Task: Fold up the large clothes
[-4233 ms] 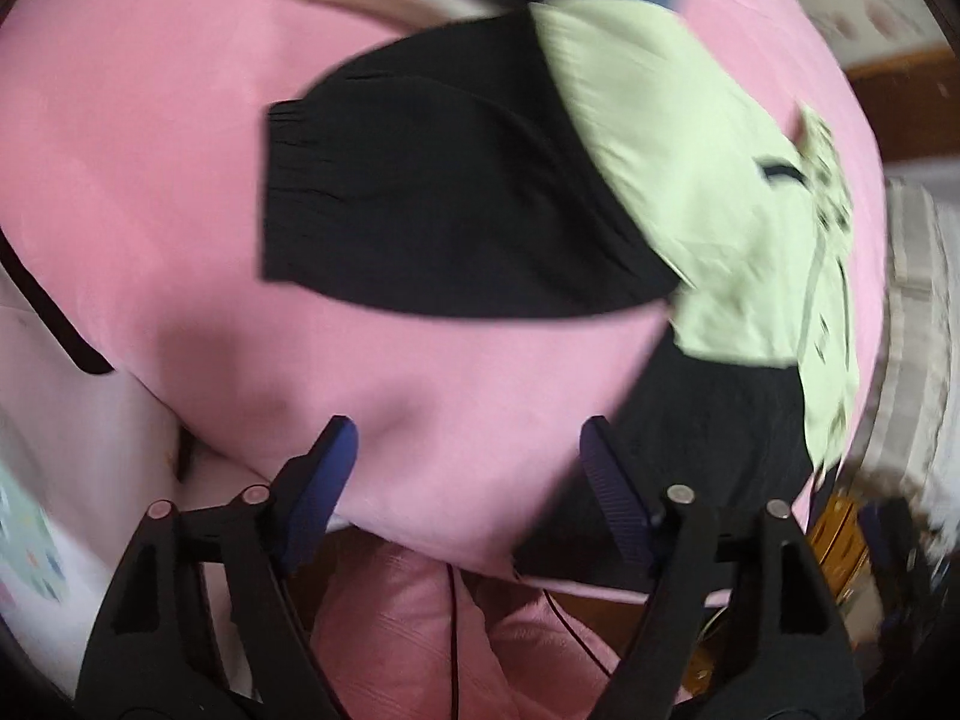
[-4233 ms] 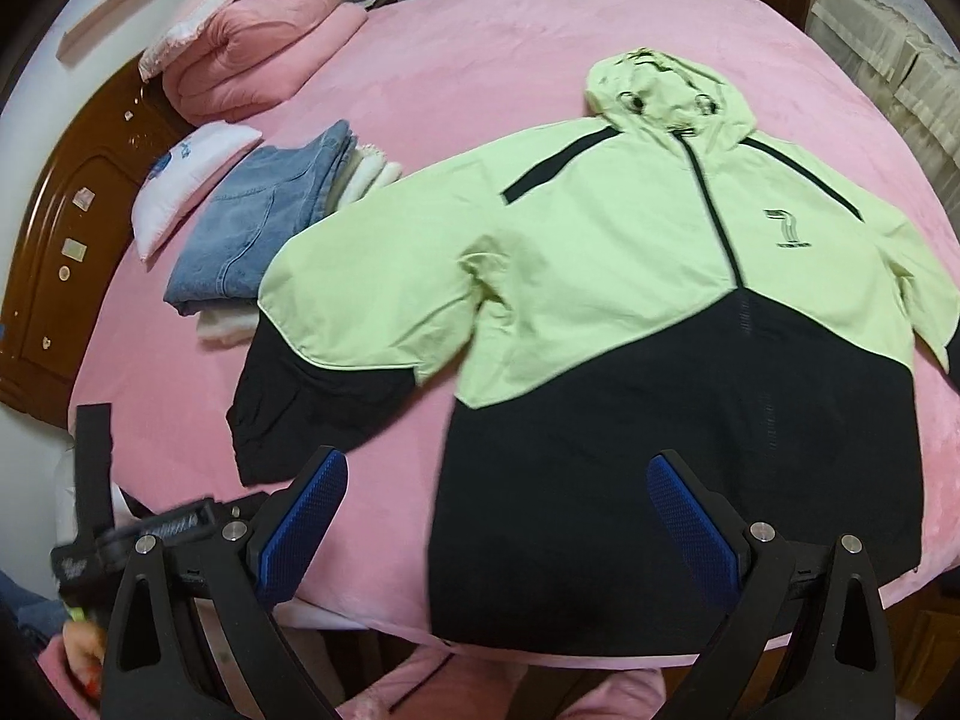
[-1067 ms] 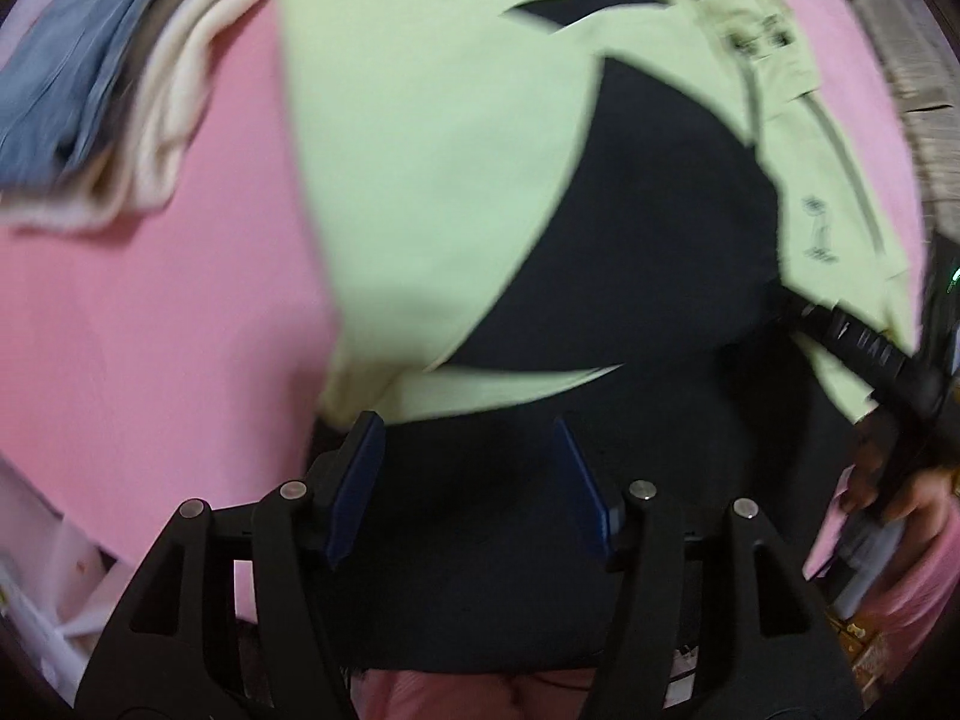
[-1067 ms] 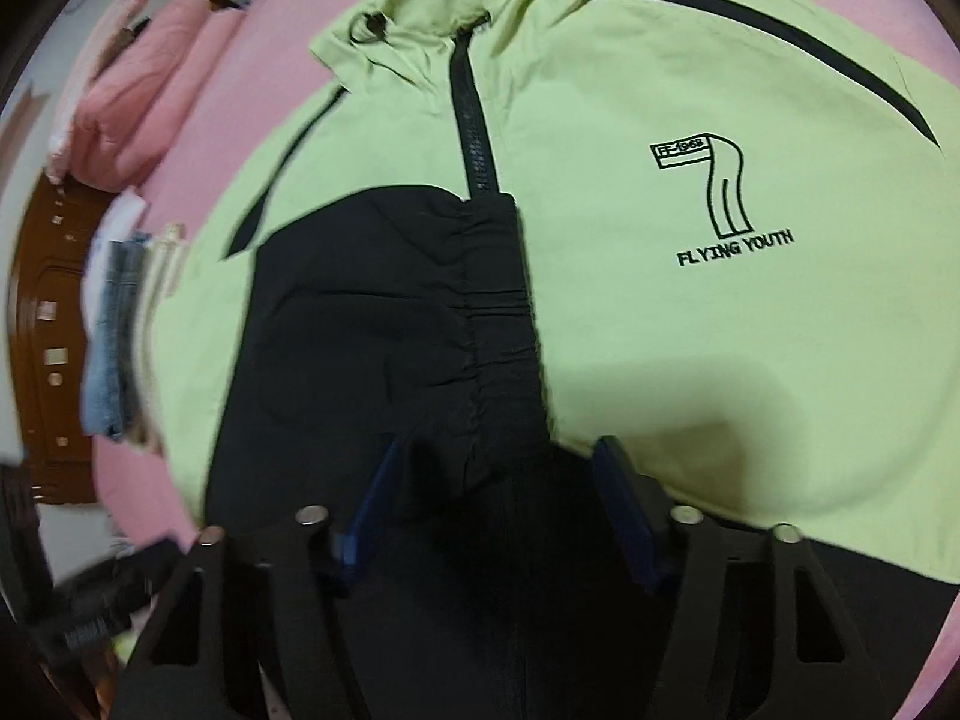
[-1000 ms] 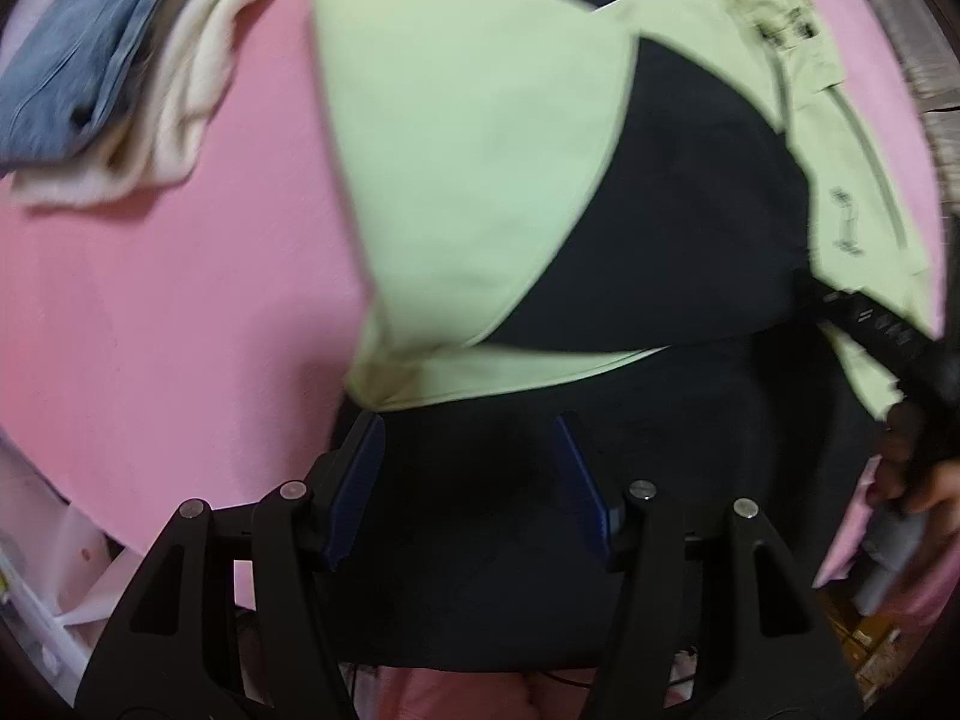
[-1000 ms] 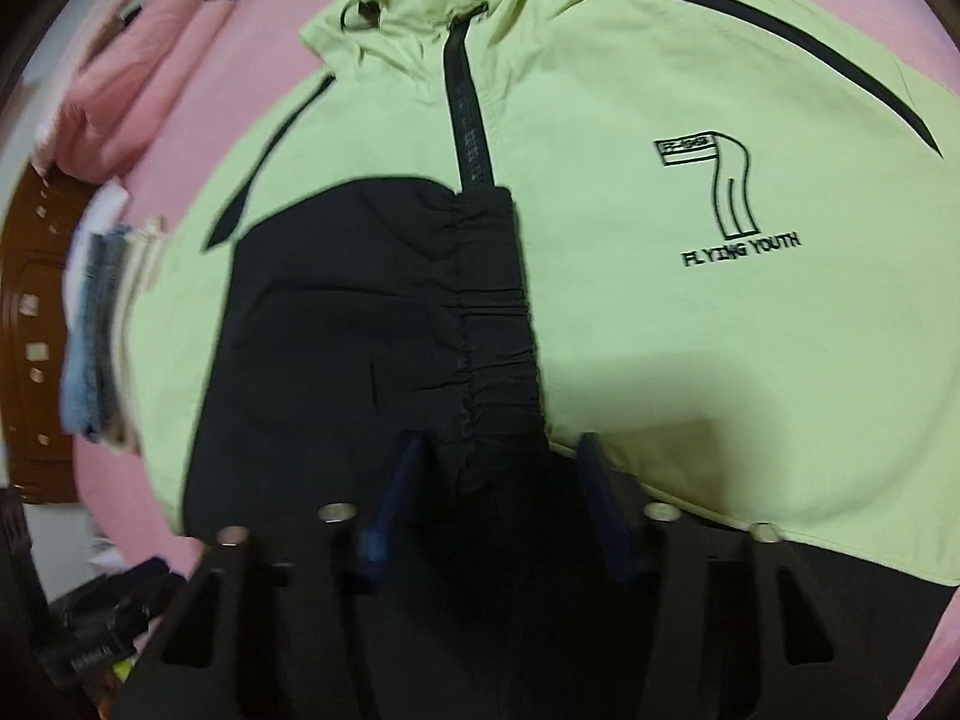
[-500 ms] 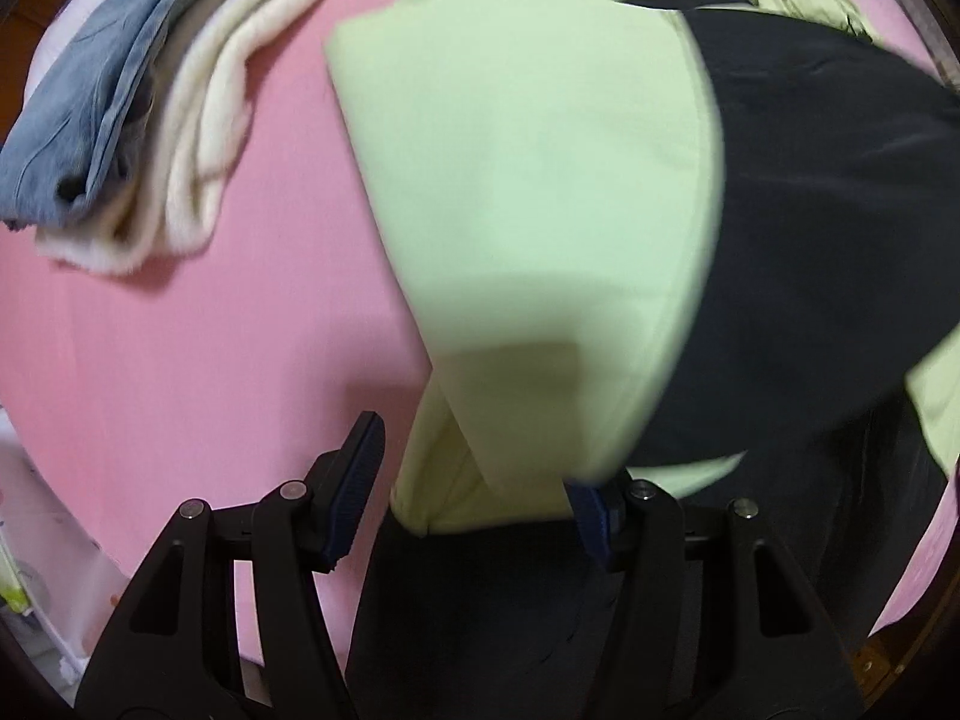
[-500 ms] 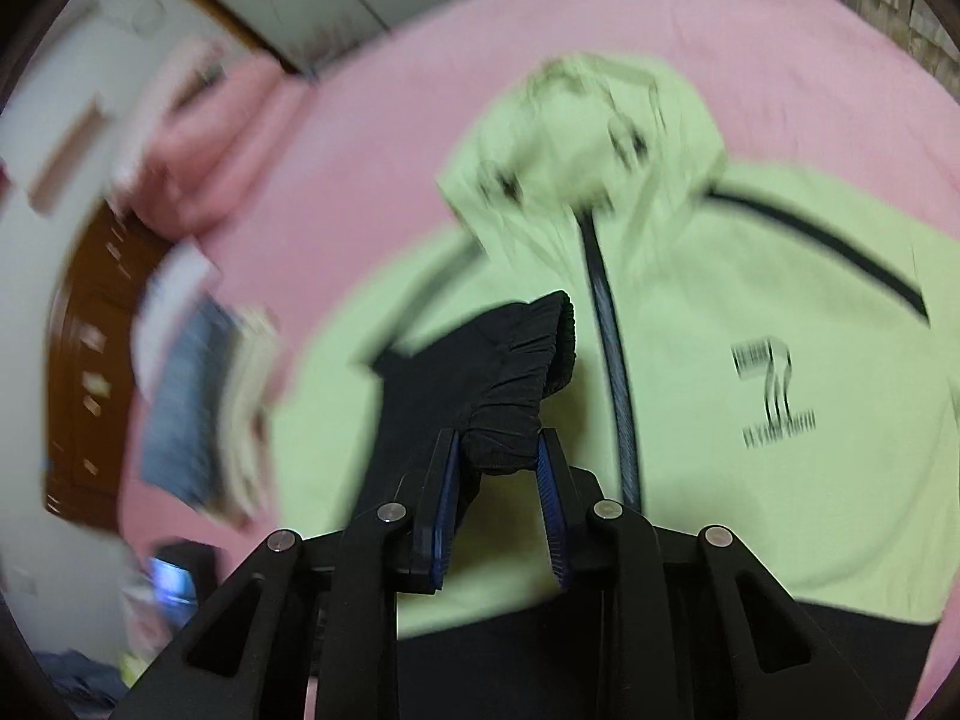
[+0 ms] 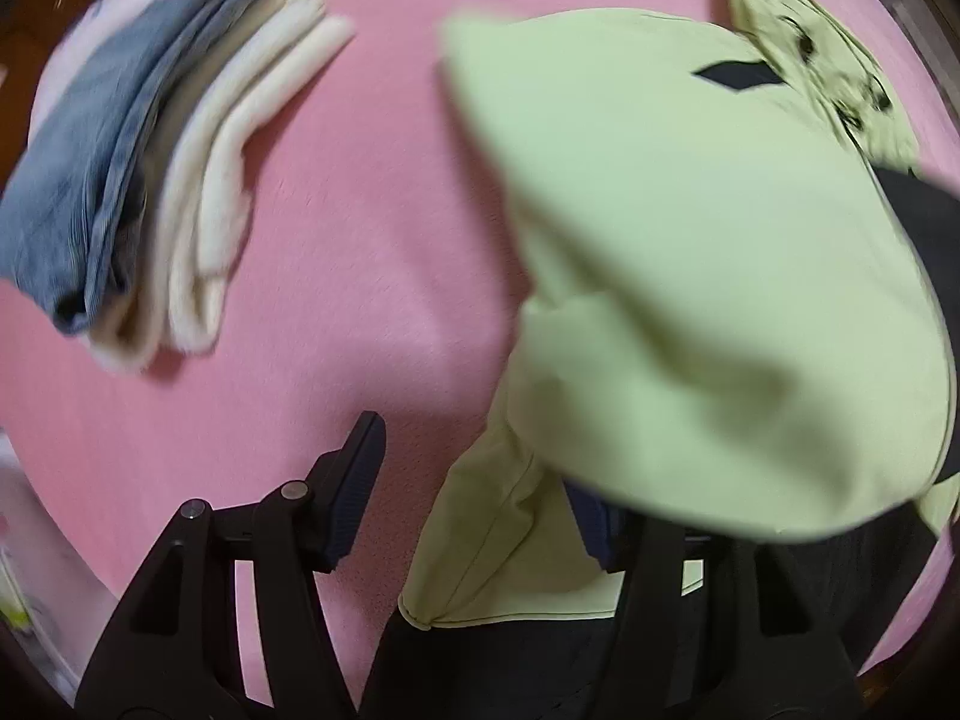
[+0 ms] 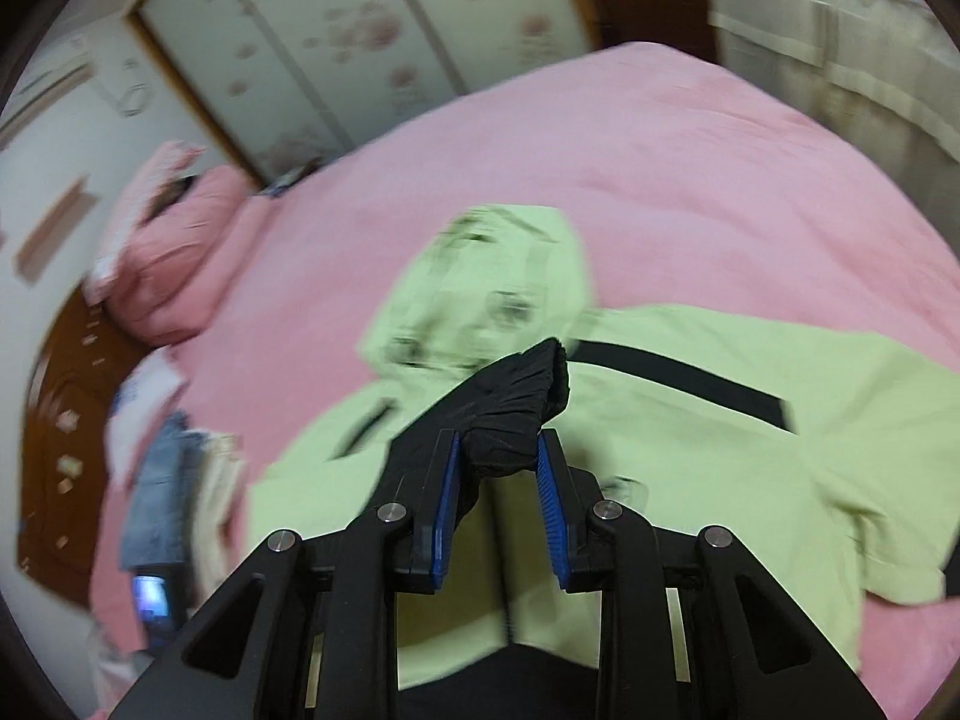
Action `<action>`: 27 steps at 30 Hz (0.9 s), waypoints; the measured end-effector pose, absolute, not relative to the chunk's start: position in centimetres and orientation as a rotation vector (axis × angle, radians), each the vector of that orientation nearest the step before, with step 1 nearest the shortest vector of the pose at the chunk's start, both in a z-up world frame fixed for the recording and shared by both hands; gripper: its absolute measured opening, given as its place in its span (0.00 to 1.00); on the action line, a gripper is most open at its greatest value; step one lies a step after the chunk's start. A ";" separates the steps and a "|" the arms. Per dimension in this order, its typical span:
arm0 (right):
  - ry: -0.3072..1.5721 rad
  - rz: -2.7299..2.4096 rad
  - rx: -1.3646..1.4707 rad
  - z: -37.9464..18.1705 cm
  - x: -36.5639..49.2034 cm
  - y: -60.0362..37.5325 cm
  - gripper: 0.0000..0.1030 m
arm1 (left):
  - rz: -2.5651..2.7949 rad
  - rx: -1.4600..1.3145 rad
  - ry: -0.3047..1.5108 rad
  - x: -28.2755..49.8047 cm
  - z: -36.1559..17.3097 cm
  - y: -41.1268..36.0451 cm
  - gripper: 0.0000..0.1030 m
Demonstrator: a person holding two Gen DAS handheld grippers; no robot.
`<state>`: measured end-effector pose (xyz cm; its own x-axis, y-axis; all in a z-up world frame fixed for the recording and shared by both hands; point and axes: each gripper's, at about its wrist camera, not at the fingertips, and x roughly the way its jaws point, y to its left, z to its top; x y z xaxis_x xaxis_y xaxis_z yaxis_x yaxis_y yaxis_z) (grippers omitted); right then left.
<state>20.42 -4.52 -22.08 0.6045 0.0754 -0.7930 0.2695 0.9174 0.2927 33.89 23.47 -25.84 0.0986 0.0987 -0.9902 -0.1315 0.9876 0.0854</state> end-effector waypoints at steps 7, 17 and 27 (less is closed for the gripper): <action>1.098 -0.342 0.453 -30.5 18.7 -10.1 0.24 | 0.134 -0.145 1.483 33.2 -26.5 25.2 0.54; 1.372 -0.378 0.311 -41.5 17.8 -9.4 0.24 | 0.240 -0.489 1.486 29.2 -28.9 29.9 0.50; 1.289 -0.399 0.394 -39.2 17.6 -8.4 0.34 | 0.300 -0.335 1.382 25.0 -23.2 32.4 0.24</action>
<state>17.62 -8.36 -39.22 0.2301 -0.0652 -0.9710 0.4944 0.8672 0.0590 25.00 32.41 -23.24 0.1641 0.0113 -0.9864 -0.3988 0.9153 -0.0559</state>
